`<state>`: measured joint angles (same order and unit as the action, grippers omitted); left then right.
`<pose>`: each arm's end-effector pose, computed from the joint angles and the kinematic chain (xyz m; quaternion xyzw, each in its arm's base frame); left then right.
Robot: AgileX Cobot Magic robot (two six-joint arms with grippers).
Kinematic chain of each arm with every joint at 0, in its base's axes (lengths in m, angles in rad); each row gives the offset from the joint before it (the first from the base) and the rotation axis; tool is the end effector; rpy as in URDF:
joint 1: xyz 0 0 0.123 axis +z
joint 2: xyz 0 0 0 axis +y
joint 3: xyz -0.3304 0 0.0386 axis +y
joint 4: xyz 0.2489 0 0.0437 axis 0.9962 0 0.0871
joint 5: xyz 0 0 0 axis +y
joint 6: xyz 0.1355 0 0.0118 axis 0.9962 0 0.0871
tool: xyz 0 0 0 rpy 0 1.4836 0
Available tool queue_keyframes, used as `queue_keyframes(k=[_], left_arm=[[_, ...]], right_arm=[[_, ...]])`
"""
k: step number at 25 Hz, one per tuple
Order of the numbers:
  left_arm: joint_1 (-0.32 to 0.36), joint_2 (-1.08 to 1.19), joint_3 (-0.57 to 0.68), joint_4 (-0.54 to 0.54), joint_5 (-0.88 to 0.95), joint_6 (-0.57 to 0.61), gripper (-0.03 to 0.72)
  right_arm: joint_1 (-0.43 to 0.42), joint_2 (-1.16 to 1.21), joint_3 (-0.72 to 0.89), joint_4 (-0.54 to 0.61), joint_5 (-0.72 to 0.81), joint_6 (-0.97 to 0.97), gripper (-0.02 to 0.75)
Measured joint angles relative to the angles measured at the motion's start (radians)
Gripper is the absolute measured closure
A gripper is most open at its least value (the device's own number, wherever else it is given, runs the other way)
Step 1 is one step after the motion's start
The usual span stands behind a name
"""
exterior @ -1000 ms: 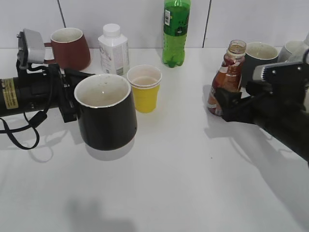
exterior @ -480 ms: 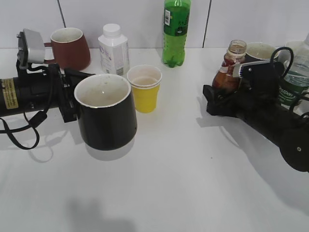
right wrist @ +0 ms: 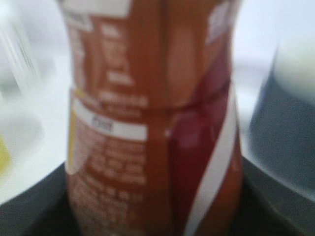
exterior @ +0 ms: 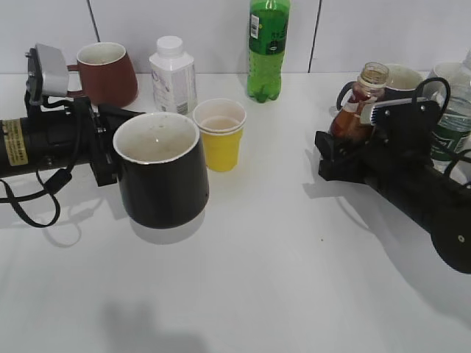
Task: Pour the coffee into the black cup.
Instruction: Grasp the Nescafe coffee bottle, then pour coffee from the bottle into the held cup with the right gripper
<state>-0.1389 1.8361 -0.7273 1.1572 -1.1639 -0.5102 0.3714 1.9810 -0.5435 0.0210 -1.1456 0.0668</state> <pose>0.3257 -0.1610 0.2086 0.4110 0.6352 -0.3585 0.5468 0.3520 0.1343 0.1420 -0.1084 0.7681 0.1326 0.6171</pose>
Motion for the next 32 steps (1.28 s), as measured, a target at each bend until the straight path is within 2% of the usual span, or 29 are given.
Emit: queue_keyframes(k=[4, 8, 12, 17, 22, 29, 32], left_arm=[[0.0, 0.0, 0.0, -0.01, 0.0, 0.0, 0.652], [0.0, 0.0, 0.0, -0.017, 0.0, 0.0, 0.652], [-0.021, 0.0, 0.0, -0.038, 0.002, 0.0, 0.652], [-0.095, 0.0, -0.031, -0.043, 0.004, 0.0, 0.652], [-0.17, 0.0, -0.114, -0.043, 0.007, -0.014, 0.652], [-0.272, 0.013, -0.185, -0.059, 0.077, -0.022, 0.652], [-0.295, 0.029, -0.201, -0.062, 0.091, -0.022, 0.652]], right_arm=[[0.0, -0.015, 0.036, 0.0, -0.031, 0.0, 0.206], [0.0, -0.134, 0.073, -0.002, -0.015, -0.046, 0.206], [0.0, -0.316, 0.074, -0.066, 0.084, -0.148, 0.206], [0.0, -0.463, 0.052, -0.184, 0.271, -0.232, 0.206], [0.0, -0.526, 0.005, -0.306, 0.409, -0.299, 0.207], [0.0, -0.539, -0.094, -0.483, 0.473, -0.375, 0.207], [0.0, -0.54, -0.124, -0.521, 0.493, -0.426, 0.207]])
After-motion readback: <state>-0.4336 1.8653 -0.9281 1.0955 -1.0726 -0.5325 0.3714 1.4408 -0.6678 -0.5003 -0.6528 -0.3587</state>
